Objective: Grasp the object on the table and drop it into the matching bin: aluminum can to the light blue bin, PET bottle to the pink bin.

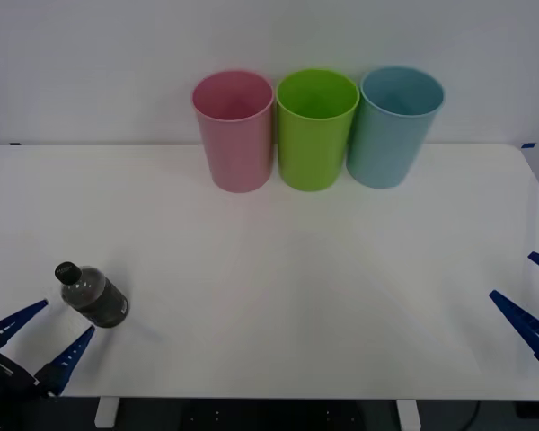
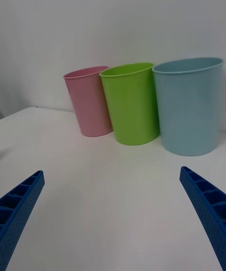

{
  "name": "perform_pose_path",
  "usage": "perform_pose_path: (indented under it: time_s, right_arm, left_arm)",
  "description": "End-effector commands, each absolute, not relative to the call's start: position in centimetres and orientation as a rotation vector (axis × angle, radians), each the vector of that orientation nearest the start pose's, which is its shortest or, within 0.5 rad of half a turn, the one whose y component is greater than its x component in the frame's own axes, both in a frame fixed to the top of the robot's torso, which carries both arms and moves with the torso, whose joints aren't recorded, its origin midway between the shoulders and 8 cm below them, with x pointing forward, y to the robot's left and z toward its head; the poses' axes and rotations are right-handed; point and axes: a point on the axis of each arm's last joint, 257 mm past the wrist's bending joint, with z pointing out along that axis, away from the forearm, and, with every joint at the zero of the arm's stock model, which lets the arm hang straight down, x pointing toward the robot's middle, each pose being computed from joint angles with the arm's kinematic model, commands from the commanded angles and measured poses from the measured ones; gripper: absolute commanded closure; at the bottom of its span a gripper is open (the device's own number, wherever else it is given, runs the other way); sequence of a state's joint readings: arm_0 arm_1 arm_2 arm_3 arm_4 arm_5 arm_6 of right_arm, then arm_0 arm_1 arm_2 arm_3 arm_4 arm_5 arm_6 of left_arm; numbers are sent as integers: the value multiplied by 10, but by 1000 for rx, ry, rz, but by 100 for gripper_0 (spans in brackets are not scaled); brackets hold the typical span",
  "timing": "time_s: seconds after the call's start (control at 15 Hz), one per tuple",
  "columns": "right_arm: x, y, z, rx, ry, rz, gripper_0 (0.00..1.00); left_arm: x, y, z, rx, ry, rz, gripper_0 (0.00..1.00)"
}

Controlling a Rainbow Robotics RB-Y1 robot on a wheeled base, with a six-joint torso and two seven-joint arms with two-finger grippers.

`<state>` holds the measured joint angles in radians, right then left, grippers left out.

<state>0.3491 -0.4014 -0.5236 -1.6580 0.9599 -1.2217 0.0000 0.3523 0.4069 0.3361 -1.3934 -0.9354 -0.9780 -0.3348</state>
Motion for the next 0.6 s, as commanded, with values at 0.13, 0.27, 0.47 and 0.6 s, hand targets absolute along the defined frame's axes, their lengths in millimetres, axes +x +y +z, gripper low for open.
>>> perform_pose_path:
  time_s: [0.13,0.27,0.47,0.6]
  right_arm:
    - [342,-330,-169,-465,1441,567,0]
    - [342,-330,-169,-465,1441,567,0]
    - [342,-330,-169,-465,1441,567,0]
    - [342,-330,-169,-465,1441,567,0]
  left_arm:
    - [370,340,-304,381,1611,-330,0]
    - [377,330,-304,386,1597,-330,0]
    - [387,323,-305,385,1590,-332,0]
    - [396,321,-306,386,1584,-334,0]
